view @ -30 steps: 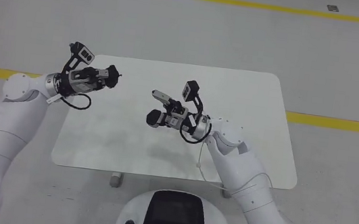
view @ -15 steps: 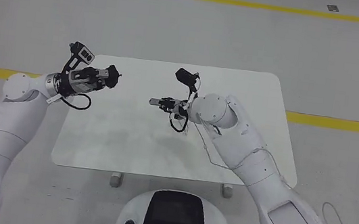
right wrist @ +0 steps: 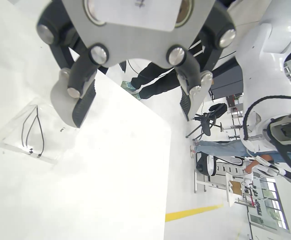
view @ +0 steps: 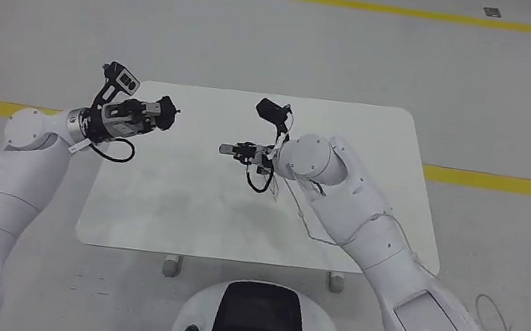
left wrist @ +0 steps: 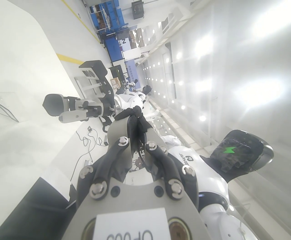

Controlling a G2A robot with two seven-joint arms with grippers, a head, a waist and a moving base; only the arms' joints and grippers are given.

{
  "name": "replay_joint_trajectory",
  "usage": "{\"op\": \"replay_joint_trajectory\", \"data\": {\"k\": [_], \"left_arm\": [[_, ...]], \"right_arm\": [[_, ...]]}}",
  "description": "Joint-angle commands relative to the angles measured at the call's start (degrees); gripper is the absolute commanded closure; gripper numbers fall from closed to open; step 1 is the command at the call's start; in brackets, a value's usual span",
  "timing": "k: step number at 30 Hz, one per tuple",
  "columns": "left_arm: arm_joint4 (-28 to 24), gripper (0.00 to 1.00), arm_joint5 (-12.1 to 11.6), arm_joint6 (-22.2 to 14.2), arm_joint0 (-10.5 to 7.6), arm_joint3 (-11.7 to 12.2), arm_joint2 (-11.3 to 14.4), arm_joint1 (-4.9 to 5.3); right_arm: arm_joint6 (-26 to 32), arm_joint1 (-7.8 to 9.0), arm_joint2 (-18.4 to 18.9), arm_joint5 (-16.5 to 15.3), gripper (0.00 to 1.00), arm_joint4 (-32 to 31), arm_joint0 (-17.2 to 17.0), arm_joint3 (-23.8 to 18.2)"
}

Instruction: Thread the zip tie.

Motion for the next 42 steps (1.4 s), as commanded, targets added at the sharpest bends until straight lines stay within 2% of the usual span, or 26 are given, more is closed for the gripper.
{"op": "replay_joint_trajectory", "data": {"k": [1,15,19,22,26,29,30,34,42], "left_arm": [[0.0,1.0,0.0,0.0,0.0,0.0,0.0,0.0],[0.0,1.0,0.0,0.0,0.0,0.0,0.0,0.0],[0.0,1.0,0.0,0.0,0.0,0.0,0.0,0.0],[0.0,1.0,0.0,0.0,0.0,0.0,0.0,0.0],[0.0,1.0,0.0,0.0,0.0,0.0,0.0,0.0],[0.0,1.0,0.0,0.0,0.0,0.0,0.0,0.0],[0.0,1.0,0.0,0.0,0.0,0.0,0.0,0.0],[0.0,1.0,0.0,0.0,0.0,0.0,0.0,0.0],[0.0,1.0,0.0,0.0,0.0,0.0,0.0,0.0]], "right_arm": [[0.0,0.0,0.0,0.0,0.0,0.0,0.0,0.0],[-1.32,0.04,-0.32,-0.1,0.0,-1.23,-0.32,0.02],[-1.09,-0.49,-1.07,0.0,0.0,-3.68,1.35,1.66],[0.46,-1.54,-2.59,0.0,0.0,-7.17,4.26,5.02],[3.65,-3.92,-4.72,0.0,0.0,-10.0,9.35,12.54],[5.46,-6.53,-6.55,0.0,0.0,-11.29,13.44,20.21],[6.14,-7.68,-7.43,0.0,0.0,-12.23,14.96,24.01],[8.67,-11.59,-9.97,0.0,0.0,-13.99,19.06,33.91],[8.17,-11.84,-10.01,0.0,0.0,-14.24,19.4,34.62]]}}
